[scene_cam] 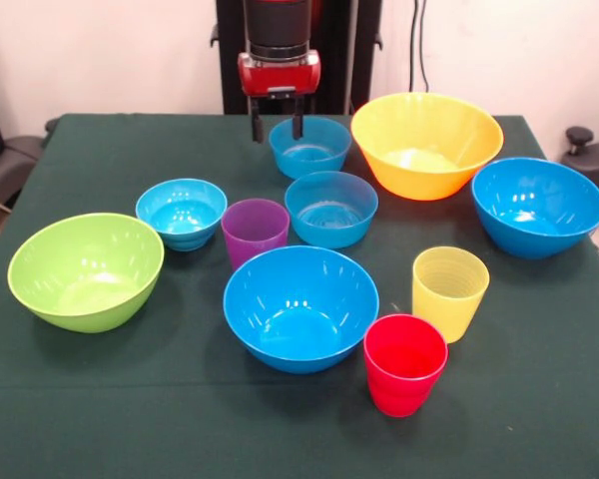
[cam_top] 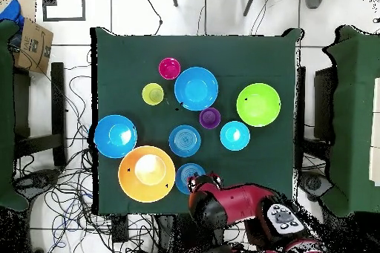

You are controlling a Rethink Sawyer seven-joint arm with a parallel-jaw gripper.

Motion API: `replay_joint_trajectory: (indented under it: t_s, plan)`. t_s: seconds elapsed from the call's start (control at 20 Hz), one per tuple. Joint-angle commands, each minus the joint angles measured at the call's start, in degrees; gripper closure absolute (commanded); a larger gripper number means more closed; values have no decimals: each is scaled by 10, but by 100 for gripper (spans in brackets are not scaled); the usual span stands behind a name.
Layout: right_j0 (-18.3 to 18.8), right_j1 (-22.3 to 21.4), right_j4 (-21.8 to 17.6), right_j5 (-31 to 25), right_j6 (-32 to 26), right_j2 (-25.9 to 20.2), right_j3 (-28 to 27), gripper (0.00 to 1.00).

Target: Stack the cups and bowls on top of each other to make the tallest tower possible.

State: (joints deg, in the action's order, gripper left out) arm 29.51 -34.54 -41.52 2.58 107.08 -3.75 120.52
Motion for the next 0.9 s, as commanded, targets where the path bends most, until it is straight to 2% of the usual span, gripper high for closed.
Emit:
replay_joint_trajectory:
  t_s: [0.05,0.5,0.9]
  plan:
    - [0,15,-34,12,19,-28,-64,0]
    - [-53,58,-13,68,47,20,-91,0]
    - [-76,95,2,95,54,36,-110,0]
